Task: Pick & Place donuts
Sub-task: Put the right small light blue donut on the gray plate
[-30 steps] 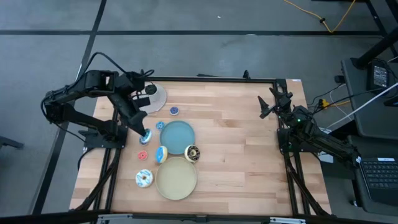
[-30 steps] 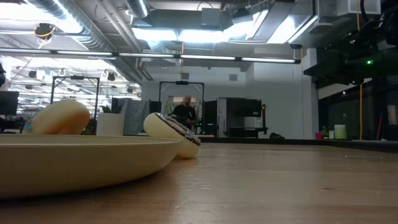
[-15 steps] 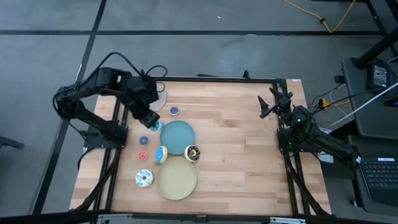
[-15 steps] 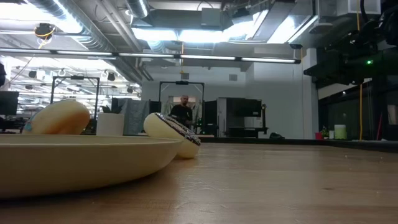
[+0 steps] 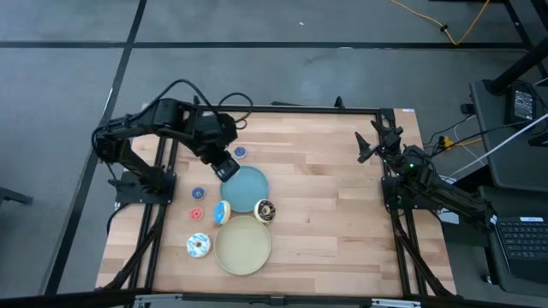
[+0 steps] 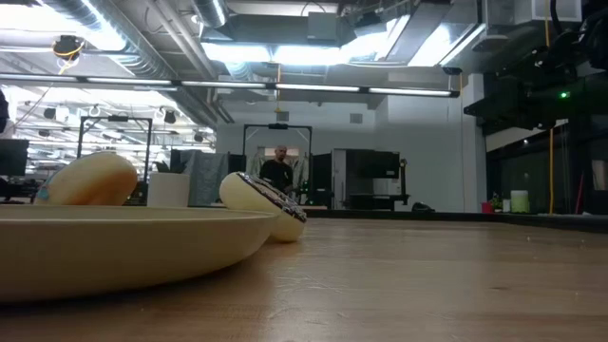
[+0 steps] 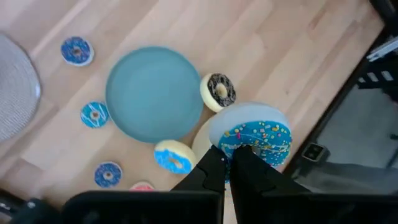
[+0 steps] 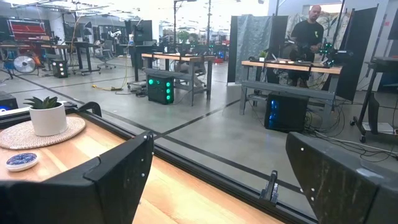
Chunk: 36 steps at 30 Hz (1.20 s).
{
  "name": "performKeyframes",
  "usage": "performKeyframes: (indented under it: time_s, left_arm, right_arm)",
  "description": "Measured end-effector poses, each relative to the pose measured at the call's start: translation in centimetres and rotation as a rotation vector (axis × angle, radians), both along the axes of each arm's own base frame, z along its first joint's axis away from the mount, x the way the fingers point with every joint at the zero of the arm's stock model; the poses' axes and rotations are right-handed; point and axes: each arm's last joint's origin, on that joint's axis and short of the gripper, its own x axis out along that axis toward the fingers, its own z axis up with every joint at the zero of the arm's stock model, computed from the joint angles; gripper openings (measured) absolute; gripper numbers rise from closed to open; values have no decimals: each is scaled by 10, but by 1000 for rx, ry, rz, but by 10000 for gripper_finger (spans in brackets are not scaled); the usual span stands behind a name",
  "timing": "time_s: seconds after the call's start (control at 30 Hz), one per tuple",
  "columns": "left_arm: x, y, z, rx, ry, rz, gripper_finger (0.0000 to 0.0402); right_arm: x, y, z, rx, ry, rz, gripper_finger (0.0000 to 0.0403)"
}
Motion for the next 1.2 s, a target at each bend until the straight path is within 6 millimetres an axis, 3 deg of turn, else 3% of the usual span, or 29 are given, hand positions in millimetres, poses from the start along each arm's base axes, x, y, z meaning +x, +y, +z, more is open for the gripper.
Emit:
performKeyframes:
  time_s: [0.37, 1.2]
  left_arm:
    - [15, -20, -8, 116, 30, -145, 3]
    - [3, -98, -14, 310, 13, -624, 3]
  right_arm:
    - [0, 0, 0, 0, 0, 0, 365]
    - [0, 0, 0, 0, 0, 0, 365]
